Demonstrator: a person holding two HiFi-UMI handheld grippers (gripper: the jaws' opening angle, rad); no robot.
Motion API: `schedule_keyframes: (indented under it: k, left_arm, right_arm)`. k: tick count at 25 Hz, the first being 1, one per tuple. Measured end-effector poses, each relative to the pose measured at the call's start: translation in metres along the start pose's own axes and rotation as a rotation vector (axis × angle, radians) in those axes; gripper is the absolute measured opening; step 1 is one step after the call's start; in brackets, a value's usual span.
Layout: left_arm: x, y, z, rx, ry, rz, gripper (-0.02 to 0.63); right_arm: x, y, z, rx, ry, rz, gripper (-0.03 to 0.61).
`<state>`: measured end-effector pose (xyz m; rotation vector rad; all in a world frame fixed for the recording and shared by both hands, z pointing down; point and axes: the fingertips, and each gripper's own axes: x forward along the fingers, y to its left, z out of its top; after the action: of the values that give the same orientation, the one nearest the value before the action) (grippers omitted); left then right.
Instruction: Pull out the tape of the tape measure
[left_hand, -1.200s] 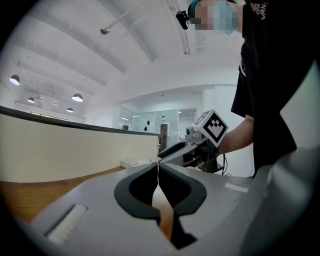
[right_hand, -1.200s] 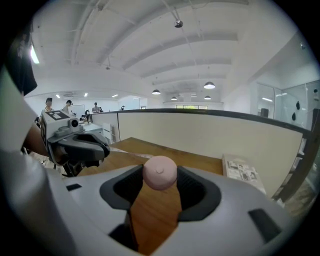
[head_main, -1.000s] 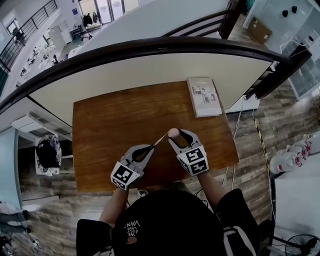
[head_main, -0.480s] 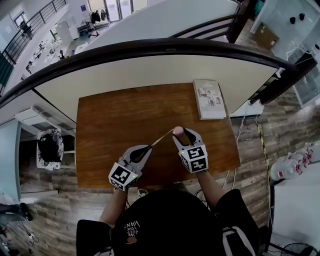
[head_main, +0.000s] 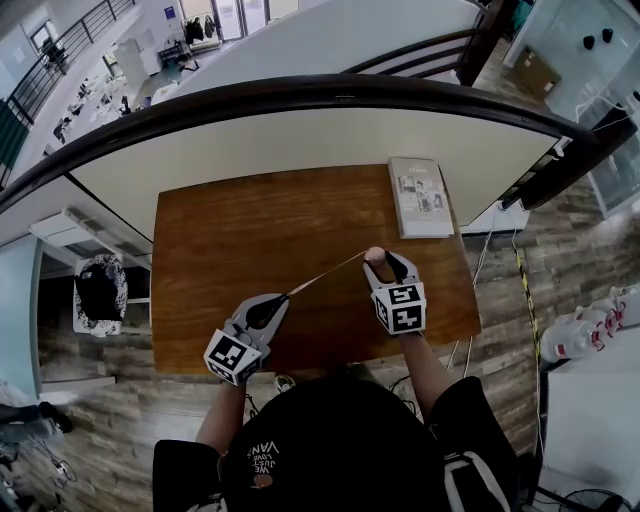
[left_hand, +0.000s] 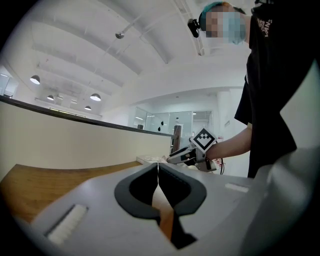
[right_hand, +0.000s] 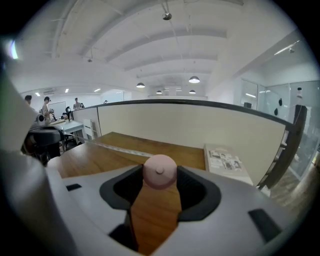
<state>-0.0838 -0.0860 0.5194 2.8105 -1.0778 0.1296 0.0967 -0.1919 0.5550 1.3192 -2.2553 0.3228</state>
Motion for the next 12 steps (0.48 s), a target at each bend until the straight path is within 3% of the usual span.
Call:
schedule_keyframes:
  k: [12]
  left_arm:
    - [-0.015, 0.025, -0.02, -0.171, -0.021, 0.119, 0.015]
  right_arm:
    - [0.023, 0.042, -0.003, -0.051, 0.026, 0.129, 0.218]
